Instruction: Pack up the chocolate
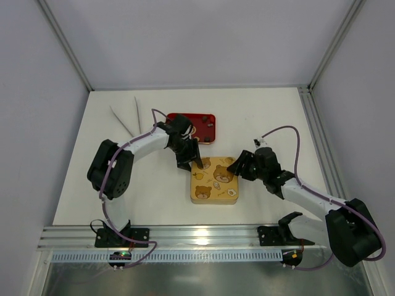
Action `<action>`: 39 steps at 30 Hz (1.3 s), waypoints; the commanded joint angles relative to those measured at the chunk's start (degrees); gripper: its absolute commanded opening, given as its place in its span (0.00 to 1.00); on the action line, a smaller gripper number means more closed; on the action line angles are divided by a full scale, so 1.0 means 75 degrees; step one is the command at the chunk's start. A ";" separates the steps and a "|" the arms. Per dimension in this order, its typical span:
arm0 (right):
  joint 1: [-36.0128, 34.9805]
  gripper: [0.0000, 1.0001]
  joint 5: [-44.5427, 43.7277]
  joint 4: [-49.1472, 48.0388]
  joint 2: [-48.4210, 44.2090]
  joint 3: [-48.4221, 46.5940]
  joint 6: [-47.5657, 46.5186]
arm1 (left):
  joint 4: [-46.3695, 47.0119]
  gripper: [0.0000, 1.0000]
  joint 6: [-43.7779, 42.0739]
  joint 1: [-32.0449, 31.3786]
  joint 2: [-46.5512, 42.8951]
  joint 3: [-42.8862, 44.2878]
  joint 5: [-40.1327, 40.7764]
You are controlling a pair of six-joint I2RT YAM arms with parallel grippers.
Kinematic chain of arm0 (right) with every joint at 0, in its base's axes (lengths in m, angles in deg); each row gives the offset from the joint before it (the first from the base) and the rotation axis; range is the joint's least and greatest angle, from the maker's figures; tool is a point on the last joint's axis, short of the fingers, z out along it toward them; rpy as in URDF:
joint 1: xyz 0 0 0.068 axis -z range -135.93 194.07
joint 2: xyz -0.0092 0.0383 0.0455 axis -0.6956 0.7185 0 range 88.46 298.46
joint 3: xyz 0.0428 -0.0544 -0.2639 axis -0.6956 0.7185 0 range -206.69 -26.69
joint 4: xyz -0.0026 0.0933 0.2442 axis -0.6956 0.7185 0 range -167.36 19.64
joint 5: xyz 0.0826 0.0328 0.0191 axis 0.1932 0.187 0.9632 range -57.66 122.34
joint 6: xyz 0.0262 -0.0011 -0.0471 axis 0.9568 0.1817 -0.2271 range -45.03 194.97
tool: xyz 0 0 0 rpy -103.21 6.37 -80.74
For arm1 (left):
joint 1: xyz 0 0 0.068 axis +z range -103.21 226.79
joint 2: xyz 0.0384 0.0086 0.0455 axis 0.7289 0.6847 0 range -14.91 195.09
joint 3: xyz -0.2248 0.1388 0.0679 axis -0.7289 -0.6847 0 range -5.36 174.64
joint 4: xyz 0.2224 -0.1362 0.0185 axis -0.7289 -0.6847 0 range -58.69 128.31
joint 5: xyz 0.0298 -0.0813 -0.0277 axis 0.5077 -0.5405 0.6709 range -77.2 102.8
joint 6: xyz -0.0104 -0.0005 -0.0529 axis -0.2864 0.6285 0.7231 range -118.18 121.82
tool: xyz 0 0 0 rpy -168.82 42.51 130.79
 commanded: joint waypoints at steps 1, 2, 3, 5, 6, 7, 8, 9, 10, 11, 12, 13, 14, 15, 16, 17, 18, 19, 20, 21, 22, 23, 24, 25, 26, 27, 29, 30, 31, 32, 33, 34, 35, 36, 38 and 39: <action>0.0056 0.53 0.0323 -0.0424 0.0096 0.0403 0.0188 | -0.0211 0.54 0.0071 -0.0104 0.0188 0.0016 0.0504; 0.0091 0.52 0.0370 -0.0471 0.0120 0.0450 0.0201 | -0.0199 0.54 0.0071 -0.0104 0.0188 0.0004 0.0492; 0.0114 0.52 0.0405 -0.0518 0.0132 0.0531 0.0212 | -0.0188 0.54 0.0071 -0.0104 0.0200 -0.0019 0.0515; 0.0184 0.51 0.0440 -0.0600 0.0143 0.0614 0.0236 | -0.0164 0.54 0.0083 -0.0104 0.0200 -0.0101 0.0492; 0.0220 0.51 0.0498 -0.0636 0.0132 0.0684 0.0247 | -0.0152 0.54 0.0083 -0.0104 0.0200 -0.0113 0.0492; 0.0301 0.51 0.0534 -0.0682 0.0132 0.0719 0.0248 | -0.0141 0.54 0.0083 -0.0104 0.0200 -0.0136 0.0492; 0.0348 0.49 0.0557 -0.0694 0.0120 0.0766 0.0248 | -0.0129 0.54 0.0083 -0.0104 0.0200 -0.0171 0.0504; 0.0395 0.49 0.0616 -0.0718 0.0120 0.0848 0.0259 | -0.0117 0.54 0.0095 -0.0104 0.0188 -0.0183 0.0504; 0.0442 0.47 0.0651 -0.0764 0.0108 0.0872 0.0259 | -0.0094 0.54 0.0083 -0.0104 0.0177 -0.0195 0.0516; 0.0501 0.47 0.0663 -0.0788 0.0108 0.0907 0.0259 | -0.0094 0.54 0.0083 -0.0104 0.0165 -0.0218 0.0516; 0.0524 0.47 0.0710 -0.0800 0.0120 0.0930 0.0236 | -0.0082 0.54 0.0095 -0.0104 0.0165 -0.0265 0.0527; 0.0525 0.46 0.0722 -0.0788 0.0155 0.0931 0.0224 | -0.0059 0.54 0.0106 -0.0104 0.0165 -0.0288 0.0516; 0.0536 0.46 0.0722 -0.0753 0.0167 0.0873 0.0189 | -0.0024 0.54 0.0107 -0.0104 0.0153 -0.0381 0.0516; 0.0536 0.47 0.0733 -0.0718 0.0167 0.0837 0.0166 | 0.0000 0.54 0.0118 -0.0104 0.0141 -0.0440 0.0527; 0.0536 0.46 0.0722 -0.0613 0.0179 0.0791 0.0142 | 0.0035 0.54 0.0118 -0.0104 0.0141 -0.0511 0.0539; 0.0536 0.47 0.0699 -0.0543 0.0179 0.0755 0.0119 | 0.0116 0.53 0.0130 -0.0104 0.0118 -0.0581 0.0539; 0.0536 0.47 0.0663 -0.0438 0.0167 0.0685 0.0061 | 0.0152 0.53 0.0153 -0.0104 0.0106 -0.0721 0.0551; 0.0536 0.47 0.0605 -0.0367 0.0190 0.0650 0.0037 | 0.0199 0.53 0.0165 -0.0104 0.0083 -0.0803 0.0562; 0.0536 0.47 0.0581 -0.0320 0.0202 0.0603 0.0002 | 0.0257 0.53 0.0177 -0.0104 0.0071 -0.0874 0.0551; 0.0536 0.46 0.0570 -0.0261 0.0237 0.0545 -0.0022 | 0.0327 0.53 0.0177 -0.0104 0.0071 -0.0944 0.0551; 0.0536 0.47 0.0569 -0.0226 0.0284 0.0521 -0.0034 | 0.0363 0.52 0.0188 -0.0104 0.0071 -0.1061 0.0562; 0.0536 0.46 0.0581 -0.0226 0.0319 0.0509 -0.0034 | 0.0398 0.53 0.0189 -0.0104 0.0059 -0.1108 0.0574; 0.0548 0.46 0.0581 -0.0203 0.0366 0.0497 -0.0034 | 0.0445 0.52 0.0177 -0.0104 0.0059 -0.1155 0.0598; 0.0537 0.46 0.0593 -0.0214 0.0401 0.0485 -0.0034 | 0.0469 0.53 0.0188 -0.0104 0.0059 -0.1237 0.0598; 0.0536 0.46 0.0616 -0.0202 0.0483 0.0474 -0.0045 | 0.0492 0.52 0.0200 -0.0104 0.0048 -0.1296 0.0586; 0.0536 0.46 0.0616 -0.0202 0.0518 0.0474 -0.0045 | 0.0550 0.52 0.0189 -0.0104 0.0048 -0.1331 0.0598; 0.0536 0.45 0.0593 -0.0202 0.0554 0.0462 -0.0045 | 0.0632 0.53 0.0200 -0.0104 0.0036 -0.1494 0.0598; 0.0525 0.45 0.0570 -0.0144 0.0554 0.0450 -0.0045 | 0.0668 0.52 0.0200 -0.0104 0.0024 -0.1542 0.0586; 0.0536 0.45 0.0546 -0.0120 0.0519 0.0439 -0.0034 | 0.0749 0.52 0.0212 -0.0104 0.0024 -0.1612 0.0598; 0.0536 0.44 0.0523 -0.0062 0.0507 0.0404 -0.0057 | 0.0796 0.52 0.0224 -0.0104 0.0013 -0.1694 0.0575; 0.0536 0.43 0.0476 -0.0015 0.0495 0.0334 -0.0092 | 0.0843 0.52 0.0224 -0.0104 0.0012 -0.1764 0.0563; 0.0536 0.43 0.0452 0.0113 0.0483 0.0287 -0.0116 | 0.0913 0.51 0.0235 -0.0104 0.0024 -0.1812 0.0563; 0.0536 0.43 0.0429 0.0172 0.0472 0.0205 -0.0162 | 0.0960 0.51 0.0247 -0.0104 0.0036 -0.1928 0.0563; 0.0536 0.43 0.0359 0.0254 0.0448 0.0158 -0.0174 | 0.1019 0.50 0.0259 -0.0104 0.0047 -0.1987 0.0539; 0.0536 0.43 0.0323 0.0464 0.0425 0.0029 -0.0221 | 0.1159 0.49 0.0282 -0.0104 0.0059 -0.2104 0.0527; 0.0536 0.44 0.0300 0.0558 0.0413 -0.0018 -0.0256 | 0.1218 0.49 0.0306 -0.0104 0.0071 -0.2209 0.0504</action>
